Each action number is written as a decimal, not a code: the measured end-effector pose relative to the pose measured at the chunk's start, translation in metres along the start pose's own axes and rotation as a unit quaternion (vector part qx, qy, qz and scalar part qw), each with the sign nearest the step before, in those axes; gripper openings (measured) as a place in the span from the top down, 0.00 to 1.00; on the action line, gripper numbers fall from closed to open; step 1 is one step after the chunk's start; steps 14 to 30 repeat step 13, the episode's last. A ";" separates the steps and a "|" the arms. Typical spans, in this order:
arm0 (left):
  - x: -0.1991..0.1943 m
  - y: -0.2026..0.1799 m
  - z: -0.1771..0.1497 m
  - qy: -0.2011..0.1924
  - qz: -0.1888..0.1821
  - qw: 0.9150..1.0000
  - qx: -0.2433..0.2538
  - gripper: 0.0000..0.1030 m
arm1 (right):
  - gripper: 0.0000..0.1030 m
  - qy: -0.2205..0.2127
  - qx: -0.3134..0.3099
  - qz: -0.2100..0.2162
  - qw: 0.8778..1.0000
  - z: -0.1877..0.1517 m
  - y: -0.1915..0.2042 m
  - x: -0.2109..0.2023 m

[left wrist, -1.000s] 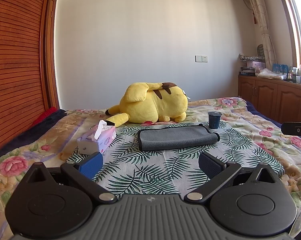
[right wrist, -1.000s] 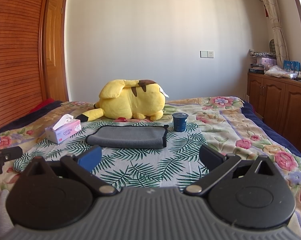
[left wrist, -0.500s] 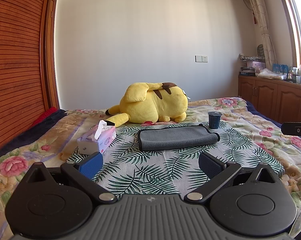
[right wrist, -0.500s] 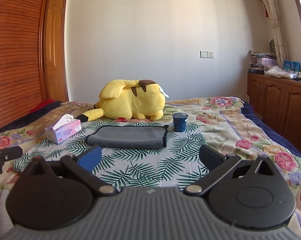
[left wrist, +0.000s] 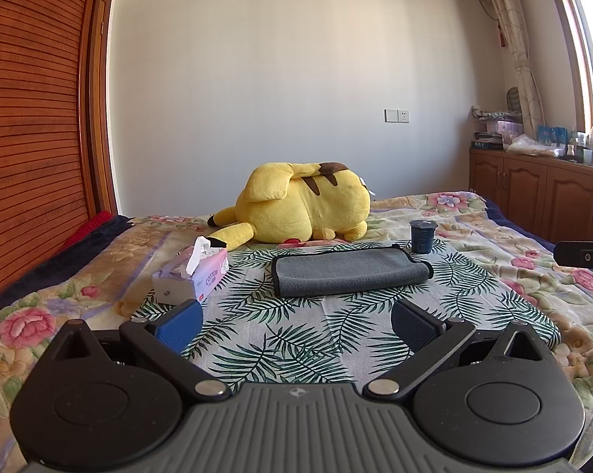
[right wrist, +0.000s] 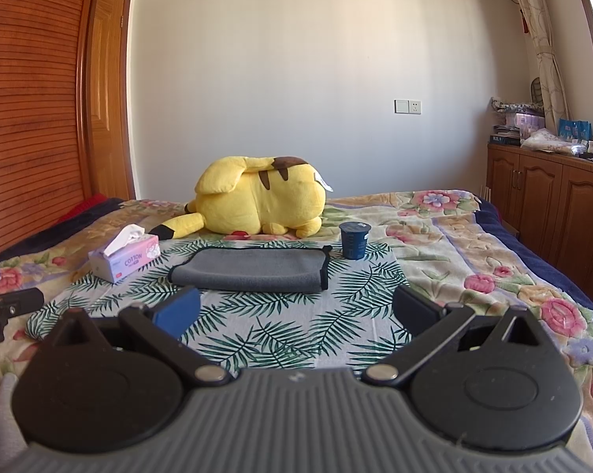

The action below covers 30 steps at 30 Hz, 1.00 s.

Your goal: Fold towel

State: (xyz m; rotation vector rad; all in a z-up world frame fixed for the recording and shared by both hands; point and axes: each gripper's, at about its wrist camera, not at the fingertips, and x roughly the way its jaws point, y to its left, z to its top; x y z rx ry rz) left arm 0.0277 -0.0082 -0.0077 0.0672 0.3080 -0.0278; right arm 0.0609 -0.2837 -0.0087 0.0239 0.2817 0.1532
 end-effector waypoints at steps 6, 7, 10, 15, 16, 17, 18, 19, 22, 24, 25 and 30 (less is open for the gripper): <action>0.000 0.000 0.000 0.000 0.000 1.000 0.000 0.16 | 0.00 0.000 0.000 0.000 1.000 0.000 0.000 0.000; 0.000 0.000 0.000 0.000 0.000 1.000 0.000 0.16 | 0.00 0.000 0.000 0.000 1.000 0.000 0.000 0.000; 0.000 0.000 0.000 0.000 0.000 1.000 0.000 0.16 | 0.00 0.000 0.000 0.000 1.000 0.000 0.000 0.000; 0.001 0.001 0.001 0.002 -0.001 1.000 0.001 0.16 | 0.00 0.000 0.000 0.000 1.000 0.000 0.000 0.000; 0.001 0.001 0.001 0.002 -0.001 1.000 0.001 0.16 | 0.00 0.000 0.000 0.000 1.000 0.000 0.000 0.000; 0.001 0.001 0.001 0.002 -0.001 1.000 0.001 0.16 | 0.00 0.000 0.000 0.000 1.000 0.000 0.000 0.000; 0.001 0.001 0.001 0.002 -0.001 1.000 0.001 0.16 | 0.00 0.000 0.000 0.000 1.000 0.000 0.000 0.000; 0.001 0.001 0.001 0.002 -0.001 1.000 0.001 0.16 | 0.00 0.000 0.000 0.000 1.000 0.000 0.000 0.000; 0.001 0.001 0.001 0.002 -0.001 1.000 0.001 0.16 | 0.00 0.000 0.000 0.000 1.000 0.000 0.000 0.000; 0.001 0.001 0.001 0.002 -0.001 1.000 0.001 0.16 | 0.00 0.000 0.000 0.000 1.000 0.000 0.000 0.000; 0.001 0.001 0.001 0.002 -0.001 1.000 0.001 0.16 | 0.00 0.000 0.000 0.000 1.000 0.000 0.000 0.000; 0.001 0.001 0.001 0.002 -0.001 1.000 0.001 0.16 | 0.00 0.000 0.000 0.000 1.000 0.000 0.000 0.000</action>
